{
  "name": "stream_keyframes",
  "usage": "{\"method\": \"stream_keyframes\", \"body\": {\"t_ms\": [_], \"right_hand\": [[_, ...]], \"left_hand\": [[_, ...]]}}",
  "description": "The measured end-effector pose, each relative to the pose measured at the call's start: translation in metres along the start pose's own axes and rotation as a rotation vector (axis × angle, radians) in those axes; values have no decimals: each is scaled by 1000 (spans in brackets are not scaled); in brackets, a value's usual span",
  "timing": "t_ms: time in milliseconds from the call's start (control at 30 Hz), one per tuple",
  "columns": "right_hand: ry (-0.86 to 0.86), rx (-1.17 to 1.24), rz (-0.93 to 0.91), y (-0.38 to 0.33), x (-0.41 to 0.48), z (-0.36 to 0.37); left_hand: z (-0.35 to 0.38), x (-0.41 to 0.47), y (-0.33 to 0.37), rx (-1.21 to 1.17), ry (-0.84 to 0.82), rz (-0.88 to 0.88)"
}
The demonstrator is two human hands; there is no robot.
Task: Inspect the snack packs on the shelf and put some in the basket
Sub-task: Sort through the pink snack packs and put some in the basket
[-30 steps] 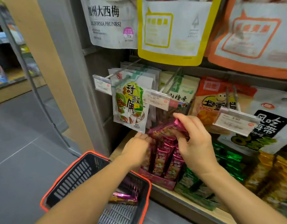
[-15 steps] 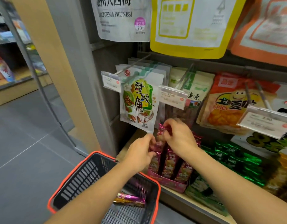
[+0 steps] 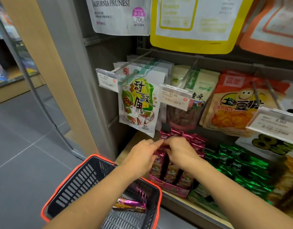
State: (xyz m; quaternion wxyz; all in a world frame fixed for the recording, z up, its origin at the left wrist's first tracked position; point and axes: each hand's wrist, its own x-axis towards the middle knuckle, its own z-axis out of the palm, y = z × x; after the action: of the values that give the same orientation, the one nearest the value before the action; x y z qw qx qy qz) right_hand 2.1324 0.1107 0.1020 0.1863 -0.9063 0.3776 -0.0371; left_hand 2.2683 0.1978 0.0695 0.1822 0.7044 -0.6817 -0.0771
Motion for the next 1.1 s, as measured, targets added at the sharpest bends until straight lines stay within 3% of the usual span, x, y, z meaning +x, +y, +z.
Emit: {"method": "stream_keyframes", "body": {"t_ms": [67, 200, 367, 467, 567, 800, 933, 1100], "right_hand": [[-27, 4, 14, -1, 6, -10], [245, -24, 65, -2, 25, -27], [13, -231, 179, -9, 48, -9], [31, -277, 218, -12, 55, -3], [190, -336, 154, -14, 42, -3], [938, -164, -186, -6, -71, -35], [1052, -172, -361, -13, -132, -71], [942, -96, -294, -25, -191, -104]], "left_hand": [[4, -3, -3, 101, 6, 20], [8, -7, -2, 233, 16, 104], [11, -8, 8, 154, -57, 165], [14, -14, 8, 96, -39, 199], [16, -15, 4, 55, -11, 184], [11, -9, 17, 14, -113, 0], [-10, -10, 34, 45, -205, -32], [-62, -24, 67, -21, -138, -208]]}}
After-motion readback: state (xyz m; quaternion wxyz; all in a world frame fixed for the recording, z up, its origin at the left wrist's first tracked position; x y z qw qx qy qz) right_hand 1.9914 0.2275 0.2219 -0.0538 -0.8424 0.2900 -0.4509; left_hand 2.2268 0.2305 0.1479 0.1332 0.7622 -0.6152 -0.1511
